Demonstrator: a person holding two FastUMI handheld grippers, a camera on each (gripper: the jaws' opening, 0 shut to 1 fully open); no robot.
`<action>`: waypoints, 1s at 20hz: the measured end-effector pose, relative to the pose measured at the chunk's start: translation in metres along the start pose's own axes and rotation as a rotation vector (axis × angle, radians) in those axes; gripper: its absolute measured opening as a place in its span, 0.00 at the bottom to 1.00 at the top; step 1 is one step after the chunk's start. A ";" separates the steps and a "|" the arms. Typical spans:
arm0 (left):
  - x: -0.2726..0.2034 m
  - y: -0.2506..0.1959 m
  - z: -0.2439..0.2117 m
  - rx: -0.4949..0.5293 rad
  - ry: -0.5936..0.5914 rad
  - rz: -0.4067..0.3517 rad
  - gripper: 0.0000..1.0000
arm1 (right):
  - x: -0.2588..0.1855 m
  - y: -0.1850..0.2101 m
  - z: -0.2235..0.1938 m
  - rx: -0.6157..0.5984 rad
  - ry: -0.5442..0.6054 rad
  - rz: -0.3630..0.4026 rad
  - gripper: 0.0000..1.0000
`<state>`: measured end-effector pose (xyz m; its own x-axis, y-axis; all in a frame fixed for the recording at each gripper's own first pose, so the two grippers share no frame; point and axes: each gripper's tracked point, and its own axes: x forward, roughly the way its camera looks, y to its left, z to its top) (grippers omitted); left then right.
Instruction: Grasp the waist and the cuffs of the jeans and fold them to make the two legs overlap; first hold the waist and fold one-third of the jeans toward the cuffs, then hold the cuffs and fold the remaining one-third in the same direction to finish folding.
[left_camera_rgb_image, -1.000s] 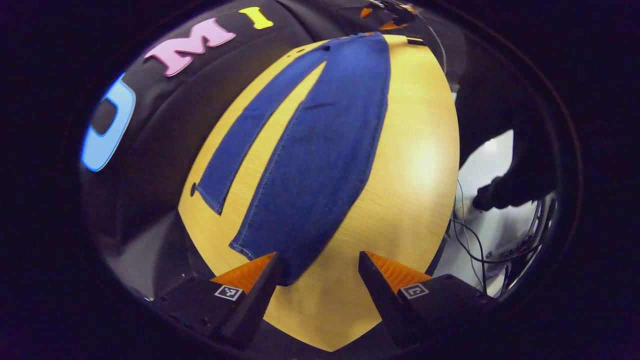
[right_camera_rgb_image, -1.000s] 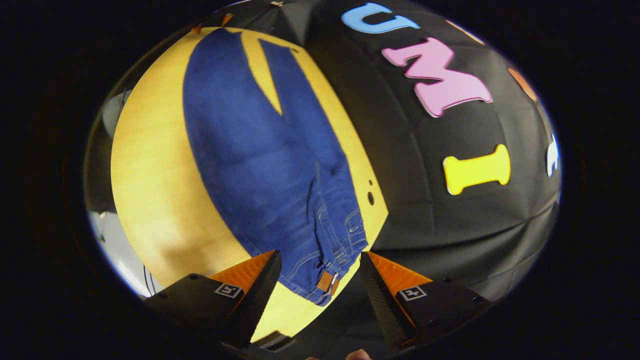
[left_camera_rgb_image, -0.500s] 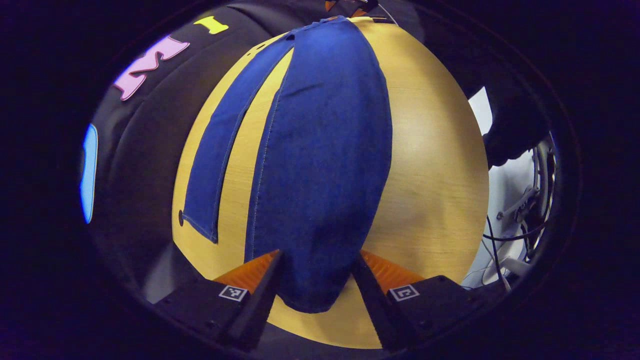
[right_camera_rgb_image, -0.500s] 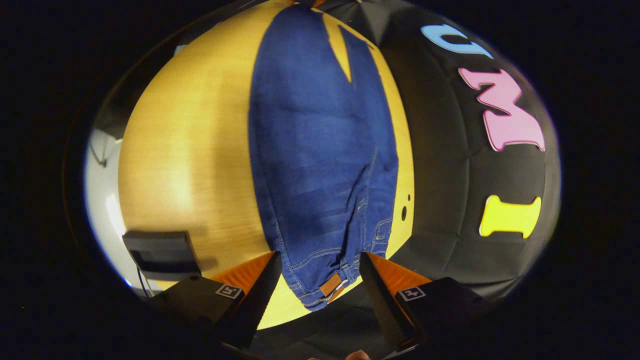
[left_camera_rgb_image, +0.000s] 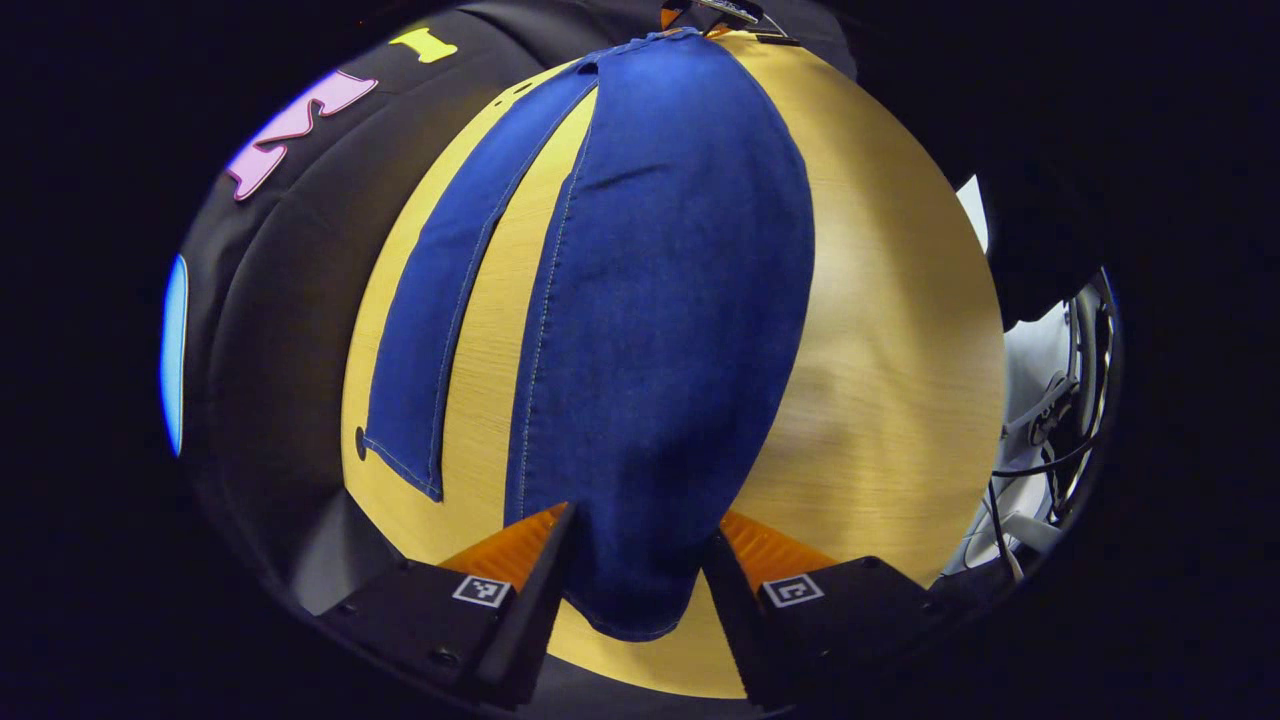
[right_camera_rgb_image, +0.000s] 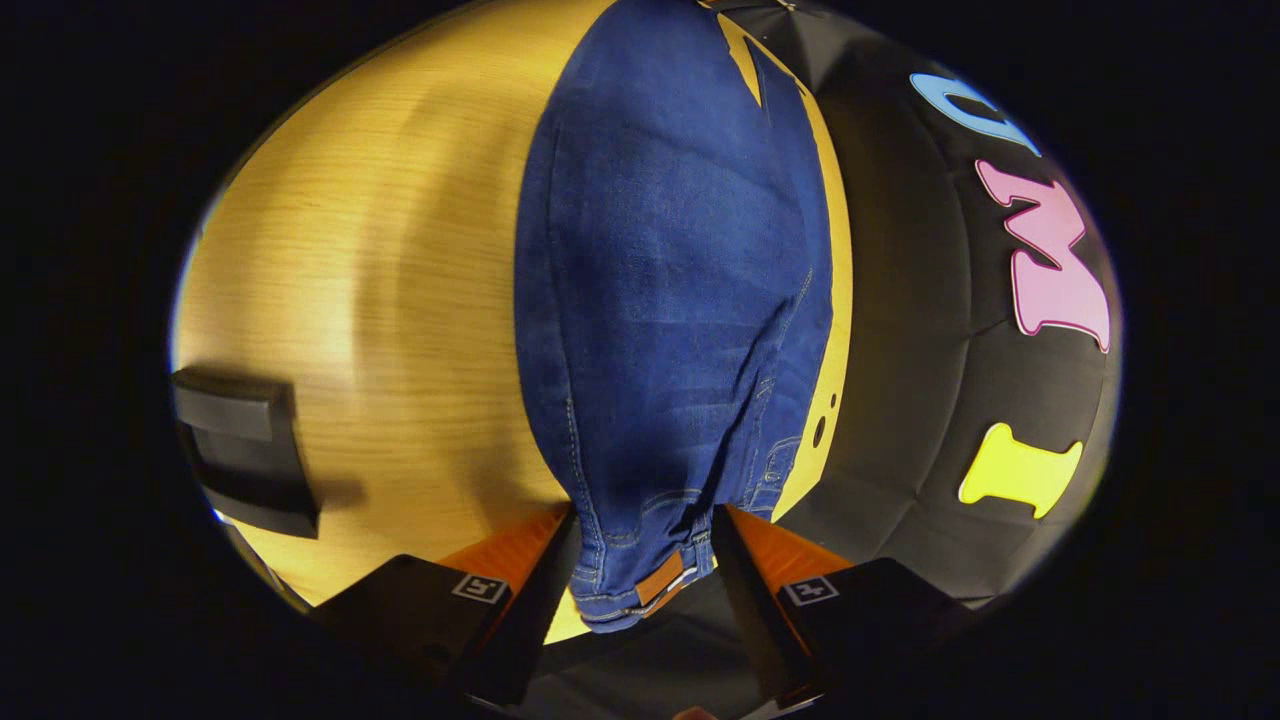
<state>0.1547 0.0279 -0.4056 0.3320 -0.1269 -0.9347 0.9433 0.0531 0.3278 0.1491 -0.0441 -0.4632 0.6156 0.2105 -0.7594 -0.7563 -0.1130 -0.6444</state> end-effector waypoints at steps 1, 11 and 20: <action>0.004 0.001 0.000 -0.007 0.012 -0.004 0.61 | 0.004 0.001 -0.001 -0.004 0.017 0.009 0.80; 0.004 0.012 0.008 -0.086 -0.012 -0.033 0.06 | 0.004 -0.003 -0.004 0.339 0.116 0.060 0.07; -0.027 0.061 0.031 -0.390 -0.101 0.005 0.06 | -0.033 -0.119 0.010 0.606 0.045 -0.157 0.07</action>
<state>0.2032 0.0042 -0.3563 0.3537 -0.2214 -0.9088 0.8744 0.4233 0.2372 0.2171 -0.0276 -0.3605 0.7281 0.1375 -0.6716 -0.6395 0.4891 -0.5931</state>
